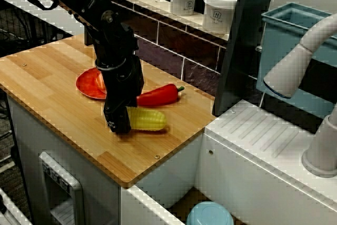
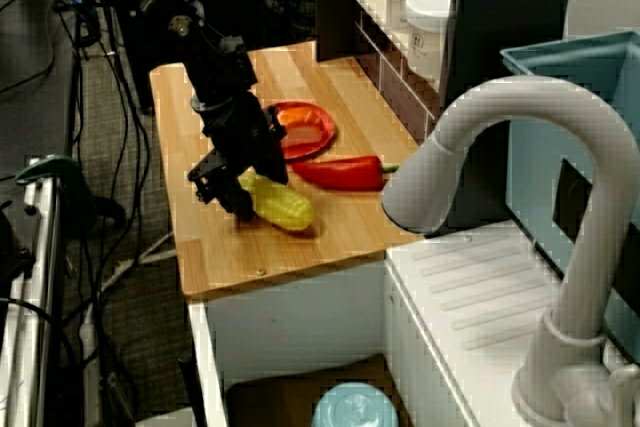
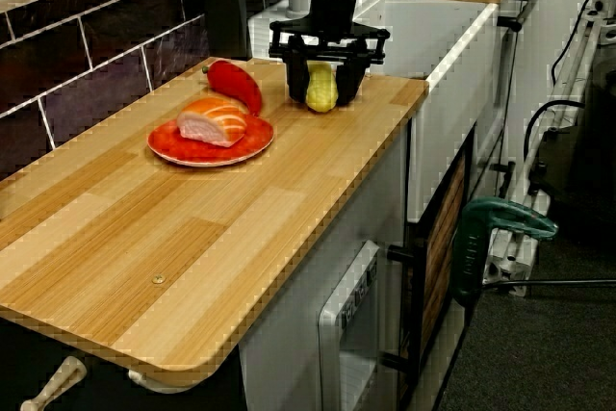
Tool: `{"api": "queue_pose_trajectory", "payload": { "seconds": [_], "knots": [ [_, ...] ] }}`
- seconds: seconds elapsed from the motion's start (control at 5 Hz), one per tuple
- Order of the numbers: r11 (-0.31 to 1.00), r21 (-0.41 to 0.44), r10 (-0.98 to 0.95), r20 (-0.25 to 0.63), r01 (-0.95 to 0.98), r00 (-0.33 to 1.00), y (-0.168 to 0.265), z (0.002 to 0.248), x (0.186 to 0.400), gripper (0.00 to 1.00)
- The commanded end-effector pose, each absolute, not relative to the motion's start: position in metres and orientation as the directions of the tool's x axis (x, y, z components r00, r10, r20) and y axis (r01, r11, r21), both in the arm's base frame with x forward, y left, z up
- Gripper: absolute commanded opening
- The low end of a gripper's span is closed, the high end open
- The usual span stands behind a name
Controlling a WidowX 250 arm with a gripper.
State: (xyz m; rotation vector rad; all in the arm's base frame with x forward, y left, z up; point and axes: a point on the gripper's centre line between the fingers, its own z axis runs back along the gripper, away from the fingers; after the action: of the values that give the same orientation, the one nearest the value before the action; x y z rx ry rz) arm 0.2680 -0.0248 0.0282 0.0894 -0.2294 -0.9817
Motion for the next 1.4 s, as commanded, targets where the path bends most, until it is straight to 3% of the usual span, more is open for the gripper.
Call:
{"api": "queue_pose_trajectory", "payload": {
  "seconds": [0.0, 0.6, 1.2],
  "knots": [
    [0.628, 0.159, -0.778, 0.157, 0.762, 0.608, -0.003, 0.042, 0.265, 1.00],
    [0.823, 0.094, -0.567, 0.210, 0.561, 0.797, 0.055, 0.084, 0.273, 1.00],
    [0.961, 0.091, -0.277, 0.241, 0.262, 0.930, 0.064, 0.084, 0.302, 1.00]
  ]
}}
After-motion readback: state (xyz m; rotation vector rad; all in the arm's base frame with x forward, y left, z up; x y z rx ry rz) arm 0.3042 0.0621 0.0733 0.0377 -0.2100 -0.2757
